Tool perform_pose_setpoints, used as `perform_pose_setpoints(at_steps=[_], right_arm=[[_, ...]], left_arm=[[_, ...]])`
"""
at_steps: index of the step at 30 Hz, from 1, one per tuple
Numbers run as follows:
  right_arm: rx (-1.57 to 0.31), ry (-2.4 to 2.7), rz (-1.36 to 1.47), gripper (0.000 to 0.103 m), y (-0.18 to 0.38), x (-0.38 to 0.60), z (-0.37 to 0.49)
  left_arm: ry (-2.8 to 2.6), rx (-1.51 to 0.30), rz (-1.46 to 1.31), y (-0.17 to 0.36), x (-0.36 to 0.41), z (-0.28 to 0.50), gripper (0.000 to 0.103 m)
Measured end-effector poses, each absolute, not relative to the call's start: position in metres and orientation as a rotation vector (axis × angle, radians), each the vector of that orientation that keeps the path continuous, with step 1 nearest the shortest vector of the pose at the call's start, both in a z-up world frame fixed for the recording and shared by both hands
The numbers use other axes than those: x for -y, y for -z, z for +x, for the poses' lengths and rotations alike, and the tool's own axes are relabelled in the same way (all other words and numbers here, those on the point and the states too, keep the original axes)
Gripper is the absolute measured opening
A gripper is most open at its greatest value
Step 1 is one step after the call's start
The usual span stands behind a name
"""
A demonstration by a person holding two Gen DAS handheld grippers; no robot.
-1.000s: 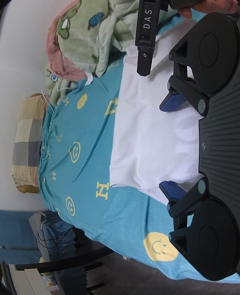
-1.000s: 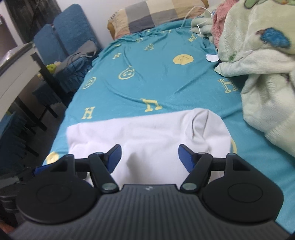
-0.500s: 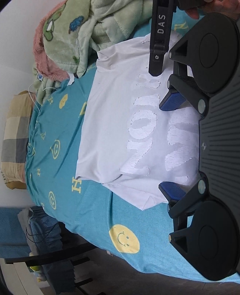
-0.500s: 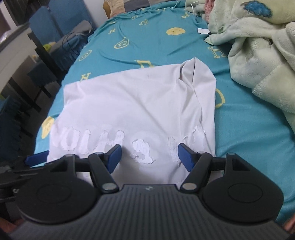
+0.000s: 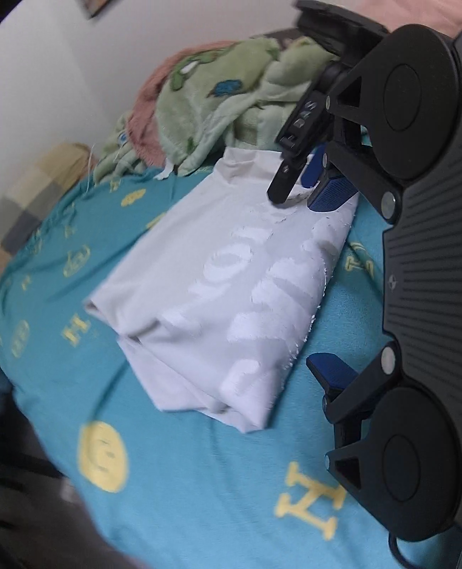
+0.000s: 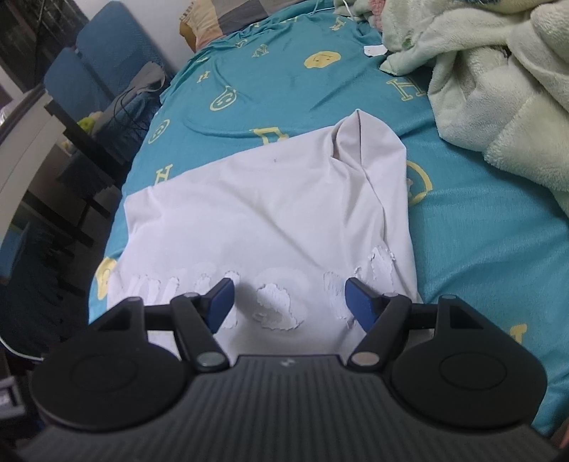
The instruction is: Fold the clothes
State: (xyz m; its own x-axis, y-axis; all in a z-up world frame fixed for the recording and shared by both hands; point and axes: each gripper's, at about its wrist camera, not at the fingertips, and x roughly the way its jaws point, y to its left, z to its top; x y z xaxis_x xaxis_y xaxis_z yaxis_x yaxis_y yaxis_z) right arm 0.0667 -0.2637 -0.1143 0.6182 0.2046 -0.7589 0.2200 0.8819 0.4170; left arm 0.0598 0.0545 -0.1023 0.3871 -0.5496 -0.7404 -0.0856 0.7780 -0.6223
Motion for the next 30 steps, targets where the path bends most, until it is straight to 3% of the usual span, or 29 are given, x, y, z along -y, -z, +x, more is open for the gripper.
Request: perform_pose_setpoints(at_steps=[9,13,16,23,30], right_arm=[[-0.91,0.016,0.547,0.071,0.113,0.267,0.065],[-0.91,0.019,0.555,0.071,0.113,0.269,0.066],[-0.909,0.021,0.562,0.071,0.113,0.269,0.065],[-0.904,0.031,0.587,0.071,0.113,0.272,0.063],[-0.902,0.035,0.615,0.071,0.113,0.276,0.064]], left_arm=[[0.221,-1.121,-1.009,0.144,-0.079,0.075,0.087],[0.191,-1.085,-1.095,0.153,-0.086,0.076,0.08],[0.181,-1.06,-1.102,0.153,-0.086,0.077,0.072],[0.286,-0.922,-1.041,0.128,-0.079,0.079,0.073],[0.265,-0.962,-1.038,0.137,-0.072,0.088,0.077]])
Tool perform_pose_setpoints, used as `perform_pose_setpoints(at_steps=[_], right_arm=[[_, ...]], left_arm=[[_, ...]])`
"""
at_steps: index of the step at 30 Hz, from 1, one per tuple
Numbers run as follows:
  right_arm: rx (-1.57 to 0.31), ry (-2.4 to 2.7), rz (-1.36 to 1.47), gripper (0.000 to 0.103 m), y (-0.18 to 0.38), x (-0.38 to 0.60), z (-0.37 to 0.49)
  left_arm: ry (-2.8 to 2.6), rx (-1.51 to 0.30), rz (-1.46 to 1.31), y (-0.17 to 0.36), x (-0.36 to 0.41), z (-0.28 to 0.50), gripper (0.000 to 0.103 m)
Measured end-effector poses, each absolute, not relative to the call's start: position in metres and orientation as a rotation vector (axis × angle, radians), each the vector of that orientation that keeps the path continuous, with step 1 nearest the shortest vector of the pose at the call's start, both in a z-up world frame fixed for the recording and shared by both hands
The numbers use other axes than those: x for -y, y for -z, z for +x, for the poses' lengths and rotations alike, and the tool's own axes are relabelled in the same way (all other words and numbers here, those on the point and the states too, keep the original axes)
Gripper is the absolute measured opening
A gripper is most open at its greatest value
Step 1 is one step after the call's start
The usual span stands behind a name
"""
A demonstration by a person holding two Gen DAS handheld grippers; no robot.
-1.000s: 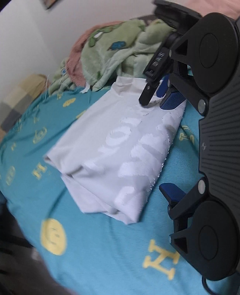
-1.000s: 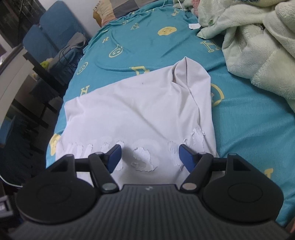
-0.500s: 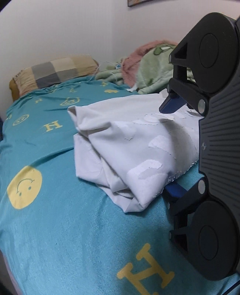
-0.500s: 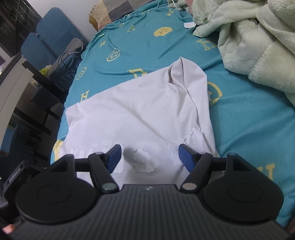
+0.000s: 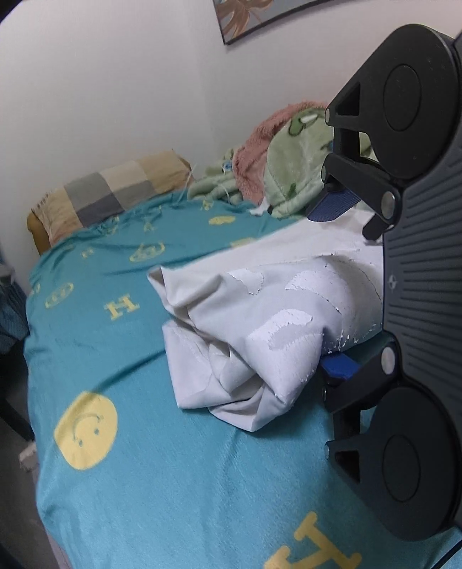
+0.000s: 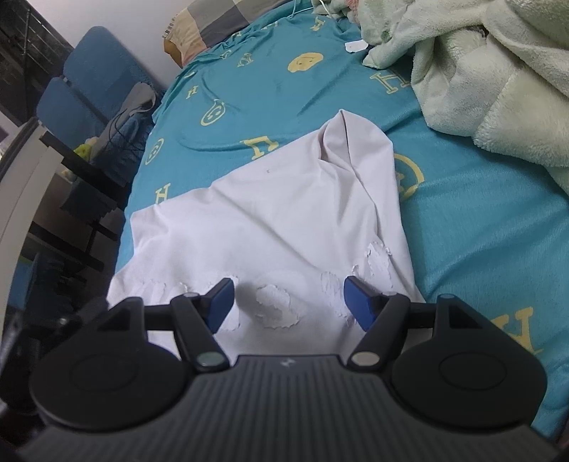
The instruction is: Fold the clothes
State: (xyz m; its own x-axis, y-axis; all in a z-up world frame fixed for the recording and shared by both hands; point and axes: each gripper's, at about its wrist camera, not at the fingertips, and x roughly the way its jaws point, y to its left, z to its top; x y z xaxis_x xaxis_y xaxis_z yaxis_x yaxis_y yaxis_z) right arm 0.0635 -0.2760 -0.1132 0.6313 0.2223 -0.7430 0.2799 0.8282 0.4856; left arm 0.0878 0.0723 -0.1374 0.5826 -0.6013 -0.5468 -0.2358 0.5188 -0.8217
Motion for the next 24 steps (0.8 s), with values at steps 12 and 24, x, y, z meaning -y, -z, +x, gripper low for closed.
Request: perform_pose_setpoints(at_steps=[12,24], right_arm=[[-0.788,-0.104,0.89,0.072,0.085,0.289,0.041],[-0.943,-0.223,1.409,0.072,0.155,0.257,0.031]], left_arm=[[0.197,-0.957,-1.004,0.146,-0.069,0.104,0.049],[0.275,-0.82,-0.911,0.107,-0.071,0.084,0.028]])
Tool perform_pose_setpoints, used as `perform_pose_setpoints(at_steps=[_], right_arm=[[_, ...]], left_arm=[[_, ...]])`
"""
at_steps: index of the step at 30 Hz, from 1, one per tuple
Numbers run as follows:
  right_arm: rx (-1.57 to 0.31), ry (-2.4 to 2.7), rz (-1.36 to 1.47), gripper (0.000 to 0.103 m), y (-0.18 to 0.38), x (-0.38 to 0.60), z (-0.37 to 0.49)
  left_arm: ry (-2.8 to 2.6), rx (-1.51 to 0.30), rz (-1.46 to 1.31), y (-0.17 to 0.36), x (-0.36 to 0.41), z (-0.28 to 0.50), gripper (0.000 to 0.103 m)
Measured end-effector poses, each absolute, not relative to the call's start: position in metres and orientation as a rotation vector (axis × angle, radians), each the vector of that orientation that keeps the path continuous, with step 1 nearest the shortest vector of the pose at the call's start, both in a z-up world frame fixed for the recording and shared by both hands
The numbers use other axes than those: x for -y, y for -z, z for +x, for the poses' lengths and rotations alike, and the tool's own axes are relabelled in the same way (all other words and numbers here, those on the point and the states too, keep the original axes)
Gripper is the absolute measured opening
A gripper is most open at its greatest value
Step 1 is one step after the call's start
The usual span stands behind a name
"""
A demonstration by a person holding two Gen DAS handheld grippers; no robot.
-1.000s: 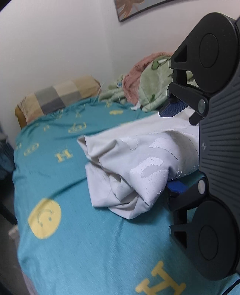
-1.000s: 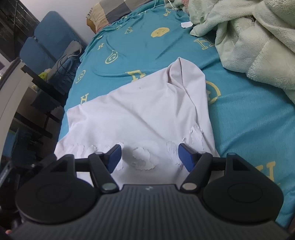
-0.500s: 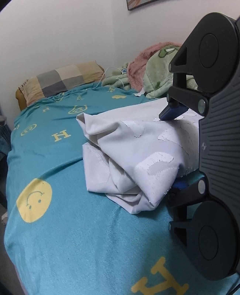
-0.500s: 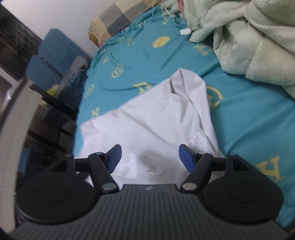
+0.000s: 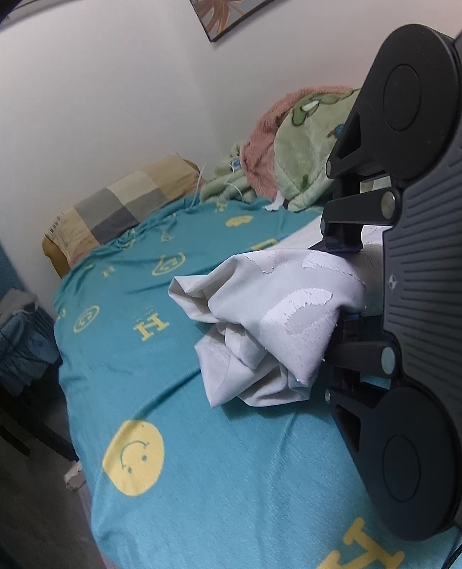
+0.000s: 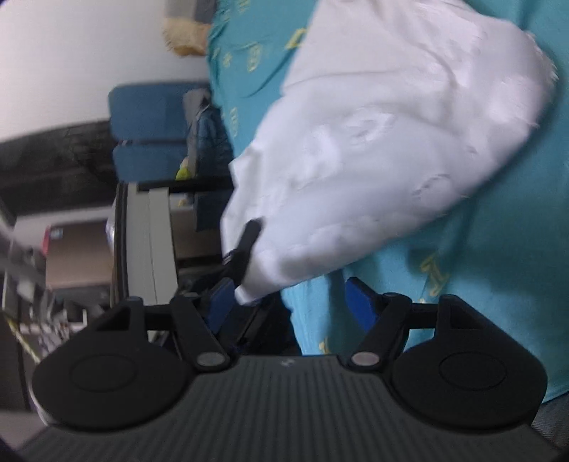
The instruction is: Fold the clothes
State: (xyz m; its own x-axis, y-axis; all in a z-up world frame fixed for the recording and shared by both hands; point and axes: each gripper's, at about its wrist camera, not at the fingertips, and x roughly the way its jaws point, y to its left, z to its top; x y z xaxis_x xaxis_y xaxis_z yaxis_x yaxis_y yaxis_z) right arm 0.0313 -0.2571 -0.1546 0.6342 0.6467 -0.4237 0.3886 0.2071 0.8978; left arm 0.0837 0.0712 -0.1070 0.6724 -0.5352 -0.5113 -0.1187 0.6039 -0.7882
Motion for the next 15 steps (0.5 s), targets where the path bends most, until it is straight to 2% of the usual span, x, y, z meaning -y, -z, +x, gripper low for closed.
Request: perform_pose_setpoints(at_steps=[10,12,14,15], right_arm=[[-0.763,0.102,1.534,0.072,0.181,0.294,0.02],[-0.757,0.129,1.483,0.059,0.179,0.292,0.022],[-0.747,0.141,1.434,0.038,0.175,0.29,0.024],[-0.742,0.143,1.411,0.033,0.173,0.289,0.024]], left_arm=[[0.273,-0.816,-0.961,0.107,-0.08,0.082,0.027],[0.273,-0.818,-0.958,0.106,-0.08,0.081,0.027],[0.273,-0.821,-0.958,0.106,-0.08,0.08,0.027],[0.273,-0.823,-0.957,0.105,-0.08,0.08,0.027]])
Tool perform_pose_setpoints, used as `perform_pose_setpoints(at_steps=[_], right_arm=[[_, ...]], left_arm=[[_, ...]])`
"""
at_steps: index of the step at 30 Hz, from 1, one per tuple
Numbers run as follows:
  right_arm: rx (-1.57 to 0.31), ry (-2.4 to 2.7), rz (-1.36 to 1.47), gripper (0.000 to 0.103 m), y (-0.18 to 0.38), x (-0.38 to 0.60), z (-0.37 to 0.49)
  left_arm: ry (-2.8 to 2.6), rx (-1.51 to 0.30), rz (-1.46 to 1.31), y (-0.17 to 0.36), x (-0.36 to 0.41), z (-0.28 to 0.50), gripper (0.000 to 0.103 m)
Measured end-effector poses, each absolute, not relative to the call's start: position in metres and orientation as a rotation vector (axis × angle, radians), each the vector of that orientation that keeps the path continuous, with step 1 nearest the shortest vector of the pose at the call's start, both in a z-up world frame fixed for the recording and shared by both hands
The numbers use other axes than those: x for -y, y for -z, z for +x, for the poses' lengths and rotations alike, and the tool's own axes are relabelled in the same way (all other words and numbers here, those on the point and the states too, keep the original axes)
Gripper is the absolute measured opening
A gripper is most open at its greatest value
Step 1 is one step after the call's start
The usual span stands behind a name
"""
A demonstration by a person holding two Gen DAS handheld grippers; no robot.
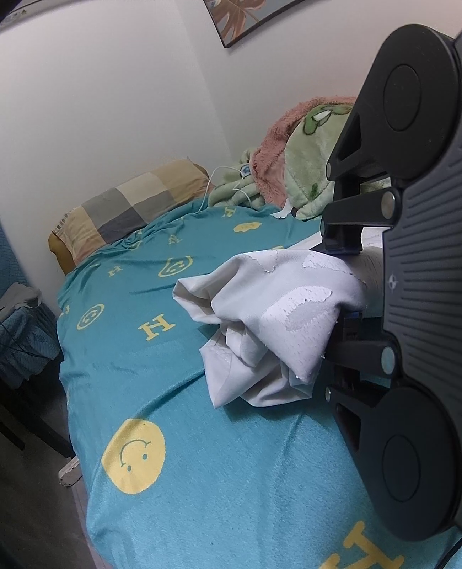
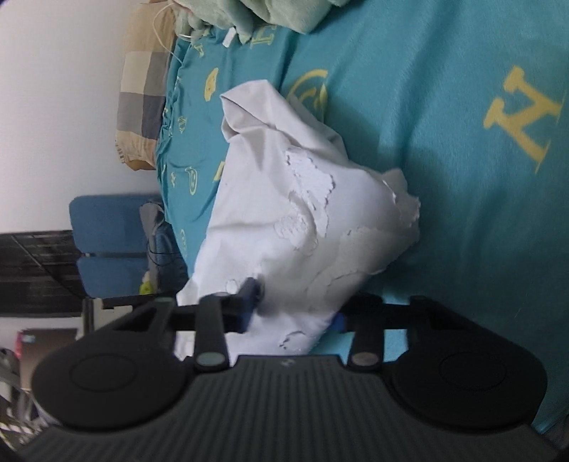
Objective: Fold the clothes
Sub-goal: 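Lift the folded T-shirt with both grippers and carry it onto the green blanket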
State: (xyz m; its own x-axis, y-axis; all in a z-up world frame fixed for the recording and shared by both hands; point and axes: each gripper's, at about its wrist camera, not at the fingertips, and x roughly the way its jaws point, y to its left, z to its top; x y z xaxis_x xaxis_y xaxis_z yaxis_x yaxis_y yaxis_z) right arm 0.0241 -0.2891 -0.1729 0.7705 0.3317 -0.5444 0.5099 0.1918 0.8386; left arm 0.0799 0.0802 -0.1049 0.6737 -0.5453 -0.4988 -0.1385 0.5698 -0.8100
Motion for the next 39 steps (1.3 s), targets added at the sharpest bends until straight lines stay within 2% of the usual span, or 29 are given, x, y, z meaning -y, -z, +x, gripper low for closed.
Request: perform_pose_setpoints(at_steps=[2,8,12,21,25,28,31,34,39], right_arm=[[-0.728,0.144,1.365,0.024,0.168,0.287,0.025],[-0.63,0.095,1.298,0.02,0.125,0.295,0.028],[-0.557,0.06,1.272,0.02,0.077,0.328,0.045],[-0.328,0.056,1.14,0.02,-0.077,0.469,0.081],[-0.22,0.094,1.036,0.02,-0.143,0.545,0.078],[-0.164,0.138,0.958,0.02,-0.165,0.591,0.066],[-0.171,0.224,0.912,0.02,-0.152,0.621,0.047],[-0.227,0.313,0.9,0.02,-0.117,0.638,0.029],[-0.408,0.384,0.891,0.02,-0.052,0.626,0.007]], left_arm=[[0.273,-0.824,-0.953,0.103,-0.08,0.08,0.026],[0.305,-0.823,-1.008,0.075,-0.077,0.087,0.026],[0.357,-0.804,-0.962,0.023,-0.043,0.109,0.026],[0.613,-0.725,-0.909,-0.125,0.127,0.195,0.026],[0.775,-0.68,-0.903,-0.167,0.224,0.222,0.026],[0.88,-0.671,-0.893,-0.169,0.292,0.232,0.026],[0.943,-0.727,-0.837,-0.144,0.348,0.23,0.027],[0.96,-0.818,-0.747,-0.095,0.378,0.221,0.027],[0.937,-0.949,-0.653,-0.017,0.374,0.189,0.027]])
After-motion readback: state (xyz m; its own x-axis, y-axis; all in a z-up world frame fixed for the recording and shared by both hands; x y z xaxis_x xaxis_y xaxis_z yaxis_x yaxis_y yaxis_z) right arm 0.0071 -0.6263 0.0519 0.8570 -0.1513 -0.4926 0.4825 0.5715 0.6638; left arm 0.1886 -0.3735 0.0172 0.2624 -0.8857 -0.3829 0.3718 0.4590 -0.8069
